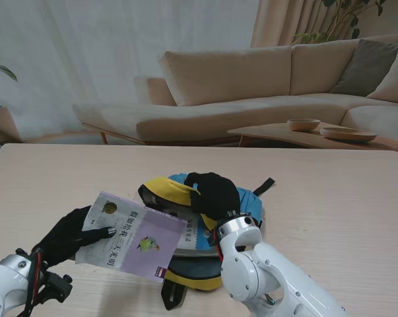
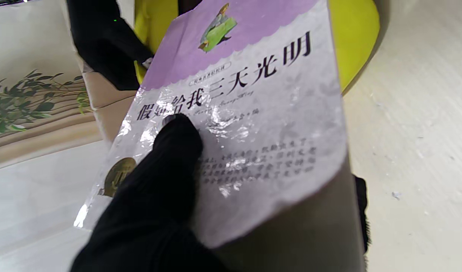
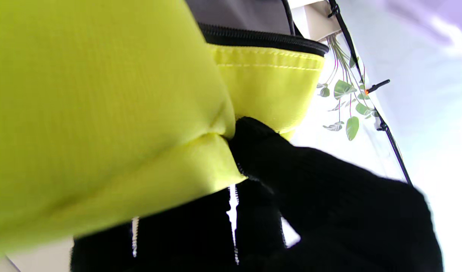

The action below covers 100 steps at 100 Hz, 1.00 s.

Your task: Pack books into the school bag then zip close the school bag

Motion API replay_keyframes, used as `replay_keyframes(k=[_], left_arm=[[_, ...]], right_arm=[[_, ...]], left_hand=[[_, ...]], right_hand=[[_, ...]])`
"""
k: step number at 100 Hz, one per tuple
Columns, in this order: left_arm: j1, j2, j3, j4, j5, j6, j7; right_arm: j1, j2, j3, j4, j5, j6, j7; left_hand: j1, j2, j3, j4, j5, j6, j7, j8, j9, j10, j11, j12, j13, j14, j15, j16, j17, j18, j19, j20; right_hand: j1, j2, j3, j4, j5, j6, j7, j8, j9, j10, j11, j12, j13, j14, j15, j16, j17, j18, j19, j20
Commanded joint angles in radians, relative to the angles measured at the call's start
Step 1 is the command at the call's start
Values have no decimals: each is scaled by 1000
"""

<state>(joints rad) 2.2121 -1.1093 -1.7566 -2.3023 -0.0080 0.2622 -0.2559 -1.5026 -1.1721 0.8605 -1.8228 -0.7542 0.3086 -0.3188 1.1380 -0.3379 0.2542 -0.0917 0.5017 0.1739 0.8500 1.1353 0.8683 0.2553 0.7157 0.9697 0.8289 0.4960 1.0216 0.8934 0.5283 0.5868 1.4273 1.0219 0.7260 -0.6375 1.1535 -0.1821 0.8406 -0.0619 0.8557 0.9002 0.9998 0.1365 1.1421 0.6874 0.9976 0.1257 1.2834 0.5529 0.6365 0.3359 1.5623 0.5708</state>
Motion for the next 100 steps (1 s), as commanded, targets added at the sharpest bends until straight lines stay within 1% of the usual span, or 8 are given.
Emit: replay_keyframes(k=[1, 13, 24, 31, 45, 52, 70, 100], left_arm=[[-11, -2, 10, 4, -6, 11, -23], [-52, -5, 46, 29, -29, 63, -11], [-96, -11, 85, 56, -77, 117, 11], [-123, -16, 113, 71, -81, 155, 33], [-177, -29, 171, 97, -108, 255, 81], [-203, -36, 196, 114, -119, 292, 103], [-255, -58, 238, 155, -191, 346, 161], [-332, -104, 295, 223, -313, 383, 285]], right_arm=[[0, -10, 9, -29, -11, -11, 6], [-10, -4, 21, -51, -25, -32, 15], [-19, 1, 24, -65, -33, -42, 26], [-24, 5, 25, -72, -41, -49, 35], [-28, 7, 25, -78, -44, -52, 40], [-30, 7, 25, -81, -44, -54, 42], [-39, 11, 27, -88, -48, -62, 49], [-54, 15, 27, -90, -51, -76, 58]], left_hand=[[153, 178, 130, 65, 166, -216, 216, 180, 47, -69, 135, 55, 45, -3, 71, 24, 26, 0, 77, 30], [153, 179, 132, 65, 161, -214, 217, 181, 45, -69, 136, 55, 44, -5, 71, 24, 24, 1, 76, 29], [153, 182, 136, 65, 157, -210, 219, 181, 41, -68, 137, 55, 41, -4, 71, 23, 24, 2, 76, 28], [153, 183, 134, 63, 153, -212, 222, 181, 40, -70, 140, 55, 41, -6, 73, 24, 24, 1, 76, 28], [153, 185, 138, 62, 145, -207, 228, 178, 36, -68, 142, 52, 40, -6, 74, 22, 25, 0, 76, 26], [153, 186, 140, 62, 142, -206, 231, 176, 33, -68, 144, 51, 38, -6, 74, 22, 24, 1, 76, 26], [153, 195, 141, 59, 129, -207, 243, 172, 25, -76, 149, 48, 33, -12, 73, 21, 21, -5, 75, 24], [153, 198, 145, 57, 118, -208, 261, 167, 16, -81, 159, 44, 28, -16, 73, 20, 15, -10, 73, 20]], right_hand=[[136, 103, 39, 93, 92, -166, 326, 202, -15, 0, 48, 25, 8, -17, 28, 18, -15, 4, 47, 15], [135, 108, 34, 93, 92, -168, 323, 204, -16, -2, 46, 27, 8, -16, 29, 20, -16, 5, 48, 17], [135, 110, 32, 94, 91, -169, 321, 206, -16, -2, 44, 28, 7, -17, 28, 20, -16, 5, 47, 18], [135, 111, 30, 95, 91, -173, 319, 208, -16, -3, 44, 29, 7, -17, 28, 21, -16, 5, 47, 19], [135, 111, 28, 96, 91, -173, 318, 210, -17, -4, 42, 31, 6, -19, 26, 21, -13, 2, 46, 20], [135, 113, 28, 97, 91, -173, 317, 211, -17, -4, 42, 31, 6, -18, 25, 21, -13, 2, 46, 20], [135, 112, 28, 97, 91, -173, 316, 213, -17, -5, 41, 32, 7, -18, 25, 21, -11, 5, 46, 21], [134, 114, 27, 99, 89, -176, 314, 216, -16, -5, 40, 33, 6, -19, 25, 22, -11, 3, 47, 22]])
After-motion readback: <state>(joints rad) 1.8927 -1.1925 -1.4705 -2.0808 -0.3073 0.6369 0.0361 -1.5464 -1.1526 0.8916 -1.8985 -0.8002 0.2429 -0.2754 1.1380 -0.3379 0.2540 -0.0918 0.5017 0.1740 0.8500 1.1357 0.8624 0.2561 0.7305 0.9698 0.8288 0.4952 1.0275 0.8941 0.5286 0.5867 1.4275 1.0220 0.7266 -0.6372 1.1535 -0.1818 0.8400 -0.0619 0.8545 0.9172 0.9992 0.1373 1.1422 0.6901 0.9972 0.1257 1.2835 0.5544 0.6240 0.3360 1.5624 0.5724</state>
